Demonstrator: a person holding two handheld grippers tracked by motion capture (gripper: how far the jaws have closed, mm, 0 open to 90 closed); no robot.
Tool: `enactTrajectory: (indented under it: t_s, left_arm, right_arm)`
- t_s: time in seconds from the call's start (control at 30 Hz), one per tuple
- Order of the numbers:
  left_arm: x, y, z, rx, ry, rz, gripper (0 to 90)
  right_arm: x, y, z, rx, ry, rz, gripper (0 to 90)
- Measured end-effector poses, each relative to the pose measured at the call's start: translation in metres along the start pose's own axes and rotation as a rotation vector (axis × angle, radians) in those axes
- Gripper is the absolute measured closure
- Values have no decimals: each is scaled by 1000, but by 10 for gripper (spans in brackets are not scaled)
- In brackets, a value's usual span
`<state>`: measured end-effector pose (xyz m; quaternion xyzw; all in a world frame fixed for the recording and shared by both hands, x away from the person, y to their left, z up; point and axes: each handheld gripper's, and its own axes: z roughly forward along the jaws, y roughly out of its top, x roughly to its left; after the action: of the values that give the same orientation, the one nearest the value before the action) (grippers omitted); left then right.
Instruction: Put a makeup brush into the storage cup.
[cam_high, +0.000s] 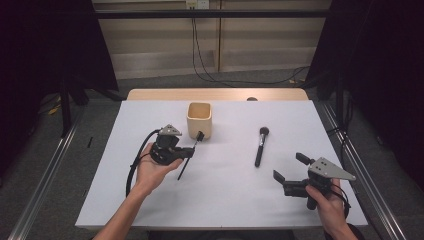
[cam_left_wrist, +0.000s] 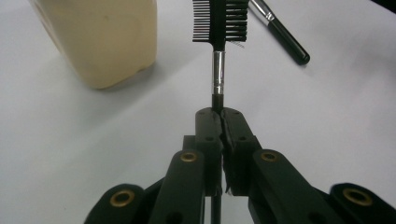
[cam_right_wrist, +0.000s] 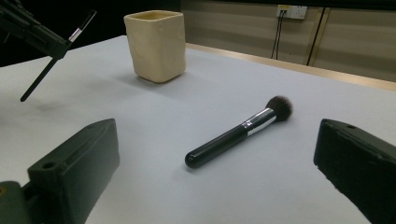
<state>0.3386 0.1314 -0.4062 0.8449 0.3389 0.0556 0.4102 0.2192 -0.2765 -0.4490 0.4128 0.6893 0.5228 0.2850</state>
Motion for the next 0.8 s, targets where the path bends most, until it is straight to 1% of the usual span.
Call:
enactTrajectory:
  t_s: [0.03,0.1,0.13,0.2,0.23,0.27,0.3,0.33,0.37,0.43,0.5,0.6,0.67,0.73,0.77,0.8]
  left_arm:
    - [0,0,0,-7,1,1,863]
    - [-1,0,-1,-23,0,18,863]
    - [-2,-1,-1,-39,1,15,863]
    - [-1,0,-2,-42,-7,18,863]
    - [-2,-1,-2,-50,-9,11,863]
    - [-2,-1,-3,-65,-2,18,863]
    - [-2,-1,-3,-69,-6,18,863]
    - [-2,-1,-4,-78,-1,15,863]
    - [-2,-1,-4,-94,15,22,863]
    - [-1,-1,-5,-111,25,24,862]
    - [-1,-2,-6,-125,26,11,862]
    - [-1,-2,-8,-161,21,27,862]
    - [-1,-2,-10,-193,22,36,862]
    - [-2,-1,-13,-234,14,43,862]
    - [-2,-1,-13,-234,14,43,862]
    - [-2,-1,-14,-244,11,41,862]
  right_arm:
    - [0,0,0,0,0,0,0]
    - [0,0,0,-1,-1,1,0]
    - [0,0,0,-1,-1,1,0]
    - [0,0,0,-1,-1,2,0]
    - [0,0,0,-1,-1,2,0]
    - [0,0,0,-1,-1,2,0]
    - [0,0,0,-1,-1,2,0]
    - [0,0,0,-1,-1,2,0]
    - [0,0,0,-2,-1,1,0]
    - [0,0,0,-1,0,2,0]
    - [0,0,0,-1,-1,1,0]
    - [0,0,0,-2,1,0,0]
    - [0,0,0,0,0,2,0]
    - [0,0,0,-1,-1,2,0]
    - [0,0,0,-1,-1,2,0]
    - [0,0,0,-1,-1,3,0]
